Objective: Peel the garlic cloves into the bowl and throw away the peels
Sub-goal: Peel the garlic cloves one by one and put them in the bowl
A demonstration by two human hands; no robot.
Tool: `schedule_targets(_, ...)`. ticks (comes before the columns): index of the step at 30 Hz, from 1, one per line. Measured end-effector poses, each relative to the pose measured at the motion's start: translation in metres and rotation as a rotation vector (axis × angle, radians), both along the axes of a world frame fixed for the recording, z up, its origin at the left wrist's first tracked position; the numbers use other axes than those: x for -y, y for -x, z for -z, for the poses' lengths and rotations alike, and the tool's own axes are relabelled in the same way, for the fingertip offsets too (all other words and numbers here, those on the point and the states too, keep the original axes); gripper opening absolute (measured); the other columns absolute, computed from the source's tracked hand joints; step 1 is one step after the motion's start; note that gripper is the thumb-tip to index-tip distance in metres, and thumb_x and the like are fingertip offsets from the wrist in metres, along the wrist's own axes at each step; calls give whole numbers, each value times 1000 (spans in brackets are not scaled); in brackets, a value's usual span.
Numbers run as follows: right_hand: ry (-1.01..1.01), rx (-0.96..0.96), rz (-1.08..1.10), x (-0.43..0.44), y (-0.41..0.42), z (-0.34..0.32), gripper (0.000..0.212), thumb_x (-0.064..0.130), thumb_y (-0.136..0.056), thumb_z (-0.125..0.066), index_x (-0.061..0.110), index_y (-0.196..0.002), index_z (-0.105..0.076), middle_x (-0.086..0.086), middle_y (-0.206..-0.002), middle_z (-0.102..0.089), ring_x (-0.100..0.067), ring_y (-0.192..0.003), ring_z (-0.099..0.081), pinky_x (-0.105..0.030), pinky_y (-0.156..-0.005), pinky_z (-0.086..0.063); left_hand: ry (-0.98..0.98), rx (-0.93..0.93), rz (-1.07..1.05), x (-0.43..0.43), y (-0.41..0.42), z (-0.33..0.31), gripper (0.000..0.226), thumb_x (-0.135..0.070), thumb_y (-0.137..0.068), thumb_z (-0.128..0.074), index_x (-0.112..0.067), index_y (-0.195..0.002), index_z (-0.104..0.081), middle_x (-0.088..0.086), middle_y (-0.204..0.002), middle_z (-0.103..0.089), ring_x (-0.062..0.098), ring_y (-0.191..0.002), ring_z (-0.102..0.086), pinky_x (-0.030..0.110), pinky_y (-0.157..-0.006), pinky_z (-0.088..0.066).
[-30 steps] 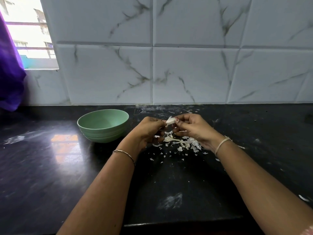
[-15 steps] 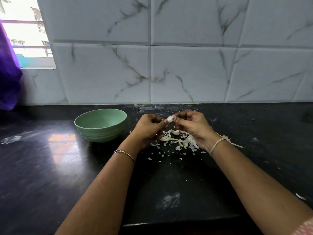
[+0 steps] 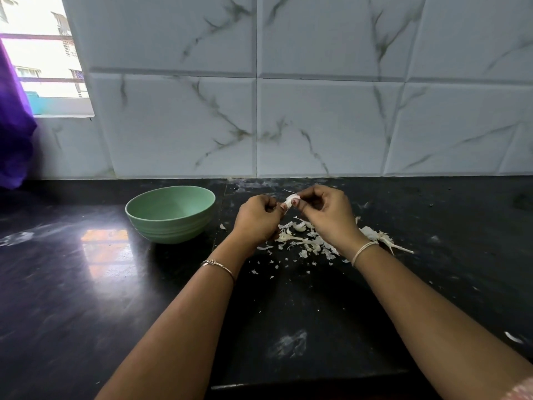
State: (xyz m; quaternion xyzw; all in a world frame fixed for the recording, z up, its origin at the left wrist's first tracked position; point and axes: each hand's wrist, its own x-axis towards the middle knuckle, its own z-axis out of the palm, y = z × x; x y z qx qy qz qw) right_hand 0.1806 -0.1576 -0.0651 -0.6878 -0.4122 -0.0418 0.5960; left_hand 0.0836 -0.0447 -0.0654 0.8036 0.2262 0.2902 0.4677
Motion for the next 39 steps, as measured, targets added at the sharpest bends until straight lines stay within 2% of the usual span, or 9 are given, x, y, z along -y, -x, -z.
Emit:
schedule_targets(3,83,250,100,-2,0,2,8,8,-83,-74,13,-87,-71,5,-80,-68,-11,-73,-65,-25,-66,-54,-215,-107,-93,0,0,-2,18,-33,-94,-61,-19,-82,-59,3,-75,-65,26,-75,-65,36,-68,-52)
schedule_targets(8,117,459,179,-2,1,3,9,6,-85,-70,10,-93,-71,3,-88,-66,-14,-80,-62,-34,-76,-55,-355,-170,-123,7,0,-1,29,-37,-95,-56,-28,-71,-44,-4,-74,-54,20,-75,-53,29,-65,-38)
schedule_targets(11,92,299,148,-3,-4,5,4,14,-92,-64,13,-96,-65,3,-92,-67,-15,-86,-65,-38,-80,-56,-274,-122,-34,7,-2,-2,27,-35,-96,-55,-27,-73,-46,-5,-70,-54,18,-69,-55,28,-59,-40)
schedule_targets(17,-131,-348,-50,3,-9,-4,14,3,-95,-56,17,-96,-58,-12,-105,-68,-23,-90,-69,-26,-71,-58,-17,5,57,2,-1,-2,17,-29,-98,-54,-20,-83,-55,4,-76,-57,30,-74,-62,46,-76,-55)
schedule_targets(23,-244,-555,-99,23,-21,-17,15,4,-99,-49,13,-103,-61,-5,-88,-60,-15,-67,-59,-24,-58,-57,-11,69,40,-3,-4,3,9,-40,-90,-60,-35,-82,-62,-9,-78,-61,27,-75,-66,50,-75,-56)
schedule_targets(25,-270,-596,-143,25,-21,-18,12,4,-97,-53,12,-100,-60,-5,-87,-60,-15,-65,-60,-25,-57,-57,-112,28,7,0,-5,3,9,-40,-90,-62,-45,-83,-65,-12,-87,-66,19,-83,-68,43,-78,-58)
schedule_targets(29,-257,-604,-172,25,-23,-17,7,1,-93,-58,4,-97,-63,-10,-87,-62,-16,-68,-60,-22,-58,-58,-252,-58,-80,8,-12,1,15,-30,-88,-69,-41,-99,-69,-19,-88,-68,3,-88,-64,31,-76,-54)
schedule_targets(36,-137,-428,-59,21,-30,-10,11,12,-96,-59,9,-87,-66,-3,-69,-59,-9,-52,-54,-20,-55,-54,-370,-206,23,17,-41,-8,20,-37,-94,-60,-26,-108,-70,-7,-99,-67,16,-99,-62,34,-83,-51)
schedule_targets(39,-55,-362,-34,20,-34,-10,18,16,-99,-54,7,-90,-67,-2,-63,-53,-7,-51,-49,-18,-52,-48,-296,-120,25,16,-48,-5,12,-33,-87,-71,-26,-96,-70,-10,-88,-65,14,-91,-64,34,-80,-54)
